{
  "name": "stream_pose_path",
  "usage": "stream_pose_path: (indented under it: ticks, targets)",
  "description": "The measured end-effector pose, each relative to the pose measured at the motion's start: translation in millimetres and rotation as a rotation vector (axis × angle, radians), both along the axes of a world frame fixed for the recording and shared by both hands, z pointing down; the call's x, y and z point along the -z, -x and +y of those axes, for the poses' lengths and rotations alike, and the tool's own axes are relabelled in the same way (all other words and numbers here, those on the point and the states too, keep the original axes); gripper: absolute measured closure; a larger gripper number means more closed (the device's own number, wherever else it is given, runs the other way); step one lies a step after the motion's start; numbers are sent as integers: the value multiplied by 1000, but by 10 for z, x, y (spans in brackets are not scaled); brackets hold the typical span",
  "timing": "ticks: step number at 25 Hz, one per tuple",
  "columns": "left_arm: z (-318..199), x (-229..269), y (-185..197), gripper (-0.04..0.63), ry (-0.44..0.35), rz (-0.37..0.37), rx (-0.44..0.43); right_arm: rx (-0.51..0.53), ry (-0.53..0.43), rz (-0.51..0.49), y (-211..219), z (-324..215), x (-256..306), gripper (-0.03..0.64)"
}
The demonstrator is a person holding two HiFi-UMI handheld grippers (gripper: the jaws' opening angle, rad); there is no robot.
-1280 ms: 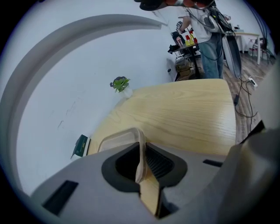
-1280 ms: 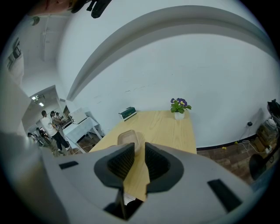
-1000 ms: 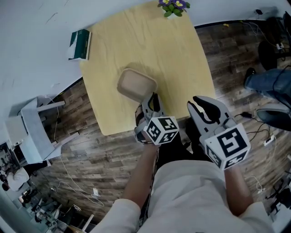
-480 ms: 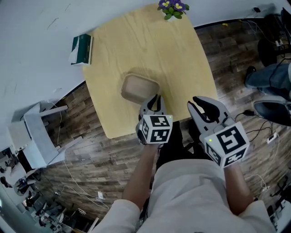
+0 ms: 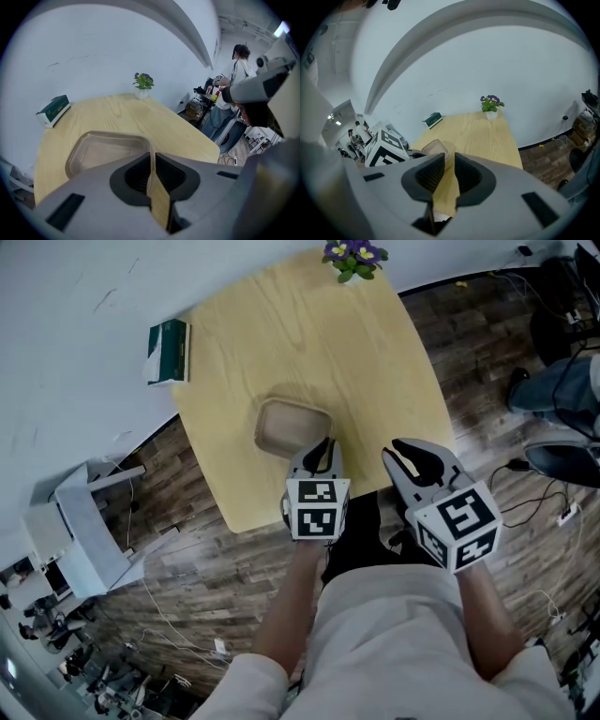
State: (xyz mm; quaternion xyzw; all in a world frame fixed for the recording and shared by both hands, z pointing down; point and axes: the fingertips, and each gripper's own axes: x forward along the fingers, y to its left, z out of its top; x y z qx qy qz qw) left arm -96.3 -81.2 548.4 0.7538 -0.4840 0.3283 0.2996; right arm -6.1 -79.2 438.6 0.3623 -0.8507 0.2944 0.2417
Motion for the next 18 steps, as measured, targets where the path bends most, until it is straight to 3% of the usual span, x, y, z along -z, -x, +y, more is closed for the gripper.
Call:
stream_pose_path:
  ticks: [4,10,18]
  targets:
    - [-10,5,18,560,17,64,9,-8,36,-10,74,11,-138,548]
    - [-4,66,33,560,20,97,-12,-24,111,-46,223,39,-399,548]
    - [39,179,48,561,34,196,-19,-79,230,-170,431,58,-694,549]
